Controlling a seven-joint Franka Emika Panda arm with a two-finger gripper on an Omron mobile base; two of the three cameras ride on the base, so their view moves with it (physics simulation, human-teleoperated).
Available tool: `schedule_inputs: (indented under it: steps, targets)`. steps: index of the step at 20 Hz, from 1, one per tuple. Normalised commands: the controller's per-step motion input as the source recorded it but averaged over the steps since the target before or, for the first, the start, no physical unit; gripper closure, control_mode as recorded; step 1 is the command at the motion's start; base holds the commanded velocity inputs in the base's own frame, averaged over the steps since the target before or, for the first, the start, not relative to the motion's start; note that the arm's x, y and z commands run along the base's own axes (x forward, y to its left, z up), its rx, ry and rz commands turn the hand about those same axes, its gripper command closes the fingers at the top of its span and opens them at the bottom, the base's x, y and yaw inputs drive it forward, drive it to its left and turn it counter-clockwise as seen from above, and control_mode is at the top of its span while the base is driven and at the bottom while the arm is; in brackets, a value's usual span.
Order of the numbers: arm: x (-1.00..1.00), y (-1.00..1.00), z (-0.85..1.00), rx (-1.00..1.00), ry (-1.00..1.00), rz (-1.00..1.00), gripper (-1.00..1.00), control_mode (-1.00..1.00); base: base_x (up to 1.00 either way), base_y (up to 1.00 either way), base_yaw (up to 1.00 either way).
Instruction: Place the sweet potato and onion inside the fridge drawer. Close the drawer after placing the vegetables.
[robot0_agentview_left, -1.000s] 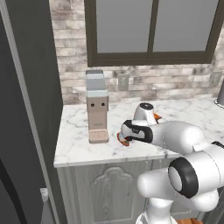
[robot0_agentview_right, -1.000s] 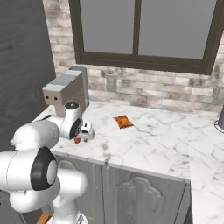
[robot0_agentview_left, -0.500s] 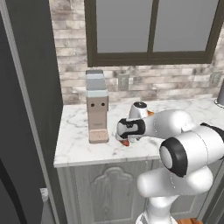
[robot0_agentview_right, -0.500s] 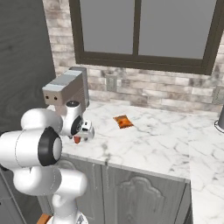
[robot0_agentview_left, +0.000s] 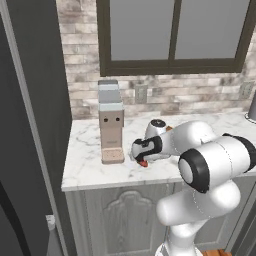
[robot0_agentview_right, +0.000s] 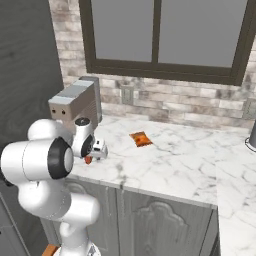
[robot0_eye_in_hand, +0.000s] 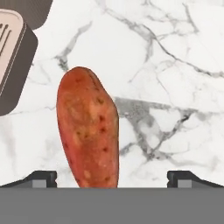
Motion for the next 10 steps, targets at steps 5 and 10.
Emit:
schedule_inputs:
  steps: [5,10]
  targets:
    - [0.15,0.12,-0.18,0.0,0.0,0.0,-1.0,-1.0,0.0,0.0,0.0]
    - [0.03,0.11,-0.33,0.0,0.0,0.0,-1.0,-1.0,0.0,0.0,0.0]
